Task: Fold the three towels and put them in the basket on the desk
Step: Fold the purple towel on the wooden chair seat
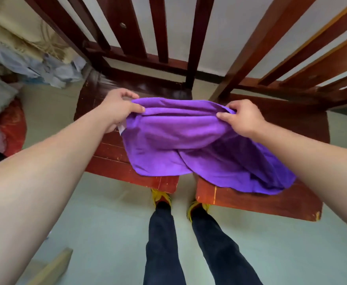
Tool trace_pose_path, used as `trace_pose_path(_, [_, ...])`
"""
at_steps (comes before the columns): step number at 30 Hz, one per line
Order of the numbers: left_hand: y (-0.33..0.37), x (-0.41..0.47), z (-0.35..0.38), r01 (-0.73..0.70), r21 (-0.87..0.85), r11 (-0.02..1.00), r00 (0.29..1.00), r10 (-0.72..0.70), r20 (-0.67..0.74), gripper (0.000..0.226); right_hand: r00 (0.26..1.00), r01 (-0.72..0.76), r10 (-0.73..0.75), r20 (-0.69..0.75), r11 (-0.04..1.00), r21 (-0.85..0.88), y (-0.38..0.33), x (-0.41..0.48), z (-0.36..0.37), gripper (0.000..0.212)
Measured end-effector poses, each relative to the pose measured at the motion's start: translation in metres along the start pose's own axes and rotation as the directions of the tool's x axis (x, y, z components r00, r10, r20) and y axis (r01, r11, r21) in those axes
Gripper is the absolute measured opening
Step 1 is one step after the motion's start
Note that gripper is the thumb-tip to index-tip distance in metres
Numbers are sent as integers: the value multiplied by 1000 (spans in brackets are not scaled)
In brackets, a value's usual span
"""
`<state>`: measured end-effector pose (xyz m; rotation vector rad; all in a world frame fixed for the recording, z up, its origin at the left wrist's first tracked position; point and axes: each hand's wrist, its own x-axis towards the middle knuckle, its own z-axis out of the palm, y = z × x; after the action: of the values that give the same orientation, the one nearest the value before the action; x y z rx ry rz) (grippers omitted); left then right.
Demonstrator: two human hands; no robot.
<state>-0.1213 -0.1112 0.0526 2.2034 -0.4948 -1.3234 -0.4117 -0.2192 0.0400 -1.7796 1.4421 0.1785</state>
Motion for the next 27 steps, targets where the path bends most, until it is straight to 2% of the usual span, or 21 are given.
trace_pose_path(2, [-9,23,6,-33,-45,998,984,24,-177,33,995,-72,68,-74,996,-50,1,19,7,16])
trace_pose_path(5, [-31,42,11,-21,8,1000,929,23,-368,37,978,-151,128,-167,980,-133,-3,28,13,35])
trace_pose_path(7, [-56,36,12,88,156,984,926,-23,-377,37,973,-122,62,-221,956,-268,-9,18,19,41])
trace_pose_path(9, [-85,25,13,211,276,938,943,-122,-308,45,973,-1,-81,-217,935,-356,-18,4,31,41])
trace_pose_path(11, [-112,15,15,320,342,883,939,-249,-236,56,970,122,-191,-148,917,-380,-30,-4,50,40])
trace_pose_path(13, [-131,10,18,362,389,847,931,-308,-195,55,966,214,-254,-42,882,-420,-46,-2,73,42])
trace_pose_path(16, [-142,9,20,263,338,904,963,-225,-147,29,952,305,-272,137,829,-469,-71,13,106,52])
trace_pose_path(19, [-146,8,8,156,100,983,965,-130,-226,38,943,314,-194,270,785,-533,-89,32,134,62])
trace_pose_path(21, [-153,10,-10,158,-135,978,938,-191,-290,38,940,314,-170,296,774,-550,-102,46,146,66])
trace_pose_path(23, [-166,13,-29,227,-291,929,912,-308,-272,36,931,341,-197,306,768,-542,-119,57,155,68])
trace_pose_path(25, [-182,14,-52,315,-237,919,887,-374,-271,26,898,419,-246,366,735,-534,-142,64,168,69])
trace_pose_path(26, [-187,14,-61,361,-145,921,879,-388,-278,20,875,461,-265,405,713,-528,-150,66,173,70])
trace_pose_path(27, [-191,13,-70,408,-30,912,872,-400,-283,24,854,495,-279,440,697,-518,-159,67,177,71])
